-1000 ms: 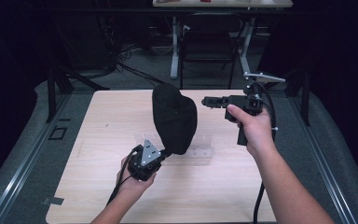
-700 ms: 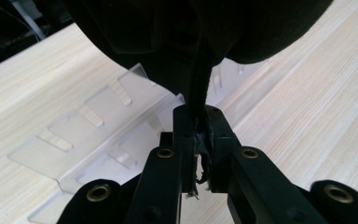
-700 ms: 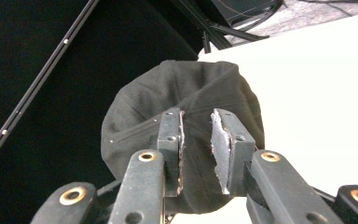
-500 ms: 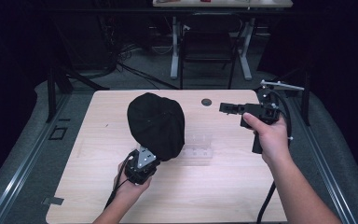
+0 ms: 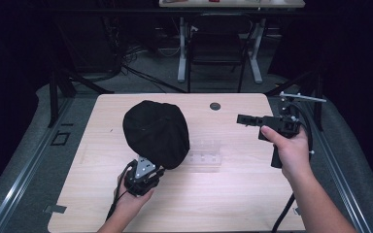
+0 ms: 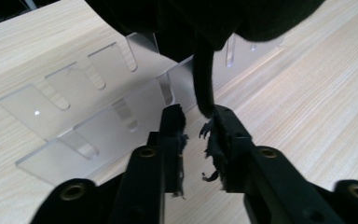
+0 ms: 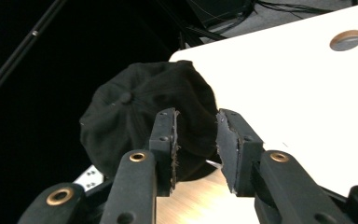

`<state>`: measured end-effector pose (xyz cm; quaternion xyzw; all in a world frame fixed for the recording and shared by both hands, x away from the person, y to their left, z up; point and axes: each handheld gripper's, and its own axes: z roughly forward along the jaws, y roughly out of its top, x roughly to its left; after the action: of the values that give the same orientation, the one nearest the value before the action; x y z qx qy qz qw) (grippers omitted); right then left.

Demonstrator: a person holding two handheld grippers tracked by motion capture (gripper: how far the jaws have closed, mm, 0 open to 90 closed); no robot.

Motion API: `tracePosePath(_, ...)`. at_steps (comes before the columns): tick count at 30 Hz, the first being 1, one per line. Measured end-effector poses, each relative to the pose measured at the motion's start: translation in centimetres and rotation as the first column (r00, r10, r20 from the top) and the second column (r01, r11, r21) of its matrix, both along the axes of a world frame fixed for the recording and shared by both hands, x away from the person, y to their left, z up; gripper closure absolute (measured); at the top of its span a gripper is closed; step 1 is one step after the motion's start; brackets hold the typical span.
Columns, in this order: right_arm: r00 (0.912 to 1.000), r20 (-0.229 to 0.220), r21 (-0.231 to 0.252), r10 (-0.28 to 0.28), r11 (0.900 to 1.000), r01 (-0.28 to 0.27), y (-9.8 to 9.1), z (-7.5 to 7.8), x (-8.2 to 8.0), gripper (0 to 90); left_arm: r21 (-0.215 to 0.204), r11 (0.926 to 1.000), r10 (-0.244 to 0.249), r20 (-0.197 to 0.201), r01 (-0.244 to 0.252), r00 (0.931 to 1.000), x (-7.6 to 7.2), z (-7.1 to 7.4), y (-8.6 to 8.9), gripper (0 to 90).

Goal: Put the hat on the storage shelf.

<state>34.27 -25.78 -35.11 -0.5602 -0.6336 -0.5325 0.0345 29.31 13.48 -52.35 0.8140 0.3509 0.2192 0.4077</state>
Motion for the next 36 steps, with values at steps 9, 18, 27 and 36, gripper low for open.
tracePosePath(9,0.9990,0.029,-0.107,-0.033,0.9936,0.036,-0.7,-1.3,-1.0,63.3,-0.078,0.9969,-0.010,-0.028,0.008,0.9996,-0.8,0.0,1.6,56.7)
tracePosePath(18,0.9963,0.077,-0.242,-0.037,0.9687,0.055,-0.9,-2.8,-2.8,59.5,-0.118,0.9930,0.003,-0.050,-0.008,0.9988,-1.5,0.6,3.7,48.9)
tracePosePath(27,0.9950,0.095,-0.313,-0.029,0.9481,0.057,-0.9,-5.5,-4.4,57.9,-0.114,0.9915,0.054,-0.073,-0.063,0.9958,-2.3,0.0,6.2,47.7)
tracePosePath(36,0.9910,0.131,-0.423,-0.025,0.9026,0.079,-0.4,-8.4,-5.9,57.2,-0.084,0.9874,0.129,-0.058,-0.134,0.9899,-2.4,-1.6,8.3,47.5)
